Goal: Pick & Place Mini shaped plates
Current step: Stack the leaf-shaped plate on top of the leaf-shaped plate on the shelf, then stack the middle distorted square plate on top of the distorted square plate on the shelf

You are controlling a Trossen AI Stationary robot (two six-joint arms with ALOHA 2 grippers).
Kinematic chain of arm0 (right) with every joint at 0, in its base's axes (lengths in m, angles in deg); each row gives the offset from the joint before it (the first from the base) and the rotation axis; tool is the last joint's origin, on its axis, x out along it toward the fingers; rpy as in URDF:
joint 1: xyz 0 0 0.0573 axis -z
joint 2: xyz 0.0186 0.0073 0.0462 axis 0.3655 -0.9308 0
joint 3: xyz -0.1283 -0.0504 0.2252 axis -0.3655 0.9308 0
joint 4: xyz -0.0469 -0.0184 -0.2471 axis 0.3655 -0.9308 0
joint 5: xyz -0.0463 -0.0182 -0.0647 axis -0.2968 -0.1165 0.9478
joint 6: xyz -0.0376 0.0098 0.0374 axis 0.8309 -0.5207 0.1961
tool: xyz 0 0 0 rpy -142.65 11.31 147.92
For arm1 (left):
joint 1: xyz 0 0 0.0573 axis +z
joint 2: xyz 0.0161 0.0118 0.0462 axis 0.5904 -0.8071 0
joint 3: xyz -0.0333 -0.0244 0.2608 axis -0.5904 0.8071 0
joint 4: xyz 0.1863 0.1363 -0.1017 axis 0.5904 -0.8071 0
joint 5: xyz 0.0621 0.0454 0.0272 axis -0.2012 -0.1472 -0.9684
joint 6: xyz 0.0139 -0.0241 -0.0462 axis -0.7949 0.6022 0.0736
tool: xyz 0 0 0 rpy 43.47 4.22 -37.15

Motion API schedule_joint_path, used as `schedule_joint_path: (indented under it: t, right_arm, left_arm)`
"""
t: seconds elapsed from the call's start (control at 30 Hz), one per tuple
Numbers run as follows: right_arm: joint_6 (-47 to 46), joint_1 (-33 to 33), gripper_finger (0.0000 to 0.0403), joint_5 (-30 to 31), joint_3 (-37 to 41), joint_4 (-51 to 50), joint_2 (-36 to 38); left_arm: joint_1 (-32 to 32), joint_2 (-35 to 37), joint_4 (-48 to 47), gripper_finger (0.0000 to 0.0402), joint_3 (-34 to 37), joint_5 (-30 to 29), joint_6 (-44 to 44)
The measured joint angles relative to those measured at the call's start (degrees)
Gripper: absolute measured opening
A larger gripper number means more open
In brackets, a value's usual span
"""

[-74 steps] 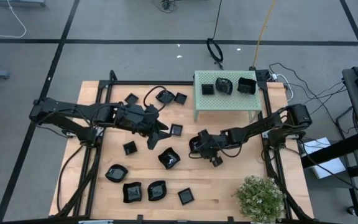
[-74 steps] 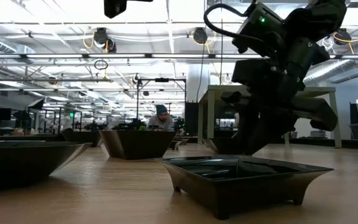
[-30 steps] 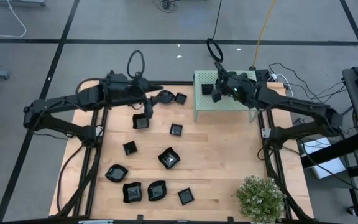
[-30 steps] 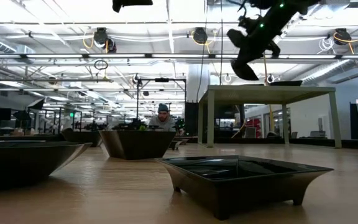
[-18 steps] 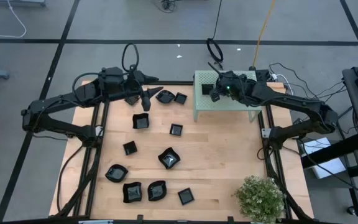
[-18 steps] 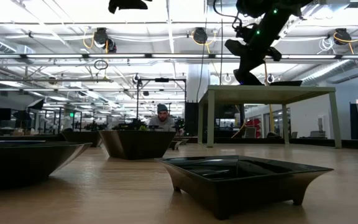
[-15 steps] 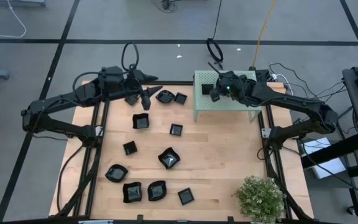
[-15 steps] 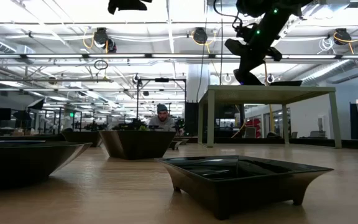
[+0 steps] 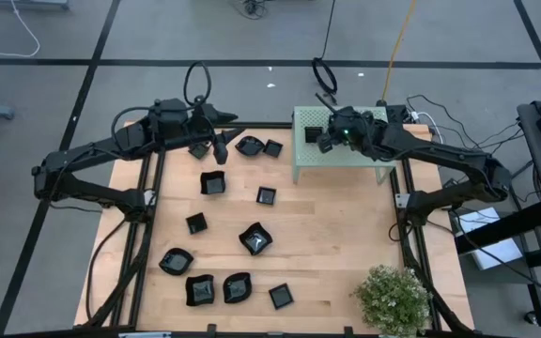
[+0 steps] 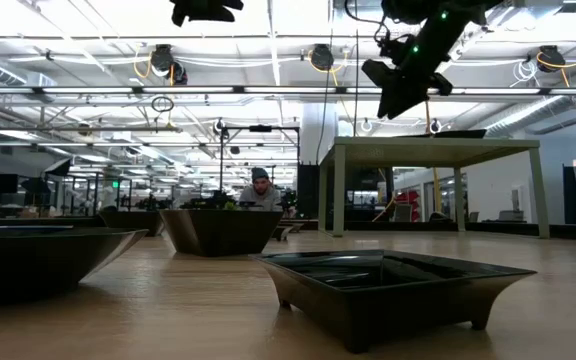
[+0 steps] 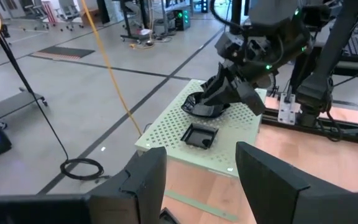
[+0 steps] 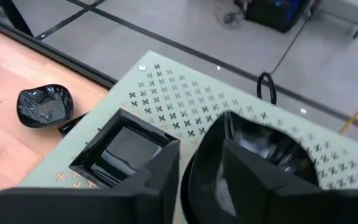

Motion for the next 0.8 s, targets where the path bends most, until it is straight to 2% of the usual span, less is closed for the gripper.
schedule_joint_path:
  t: [0.1,0.2,0.33,0.53,0.6,0.8]
  right_arm:
    - [2.8,-0.6,0.0142,0.0,0.0,1.8,1.3]
    - [6.4,-1.7,0.0155,0.0,0.0,4.7,3.2]
    - [9.9,-3.6,0.0154,0.0,0.0,8.1,5.6]
    - [10.0,-6.4,0.0144,-0.5,0.0,9.4,6.9]
    - [10.2,-7.2,0.0144,-4.2,0.2,9.3,6.8]
    - [11.7,-11.0,0.0141,-21.8,4.4,10.8,6.4]
  left_arm:
    - [0.0,0.0,0.0,0.0198,0.0,0.0,0.9]
    - [0.0,0.0,-1.4,0.0198,0.0,0.2,1.6]
    - [0.0,0.0,-6.6,0.0198,0.0,3.6,6.4]
    - [-1.1,-0.6,-17.7,0.0198,0.0,9.9,17.1]
    - [-2.3,-1.3,-22.0,0.0198,0.0,10.7,18.7]
    - [-7.2,-5.3,-30.4,0.0198,0.1,11.0,24.3]
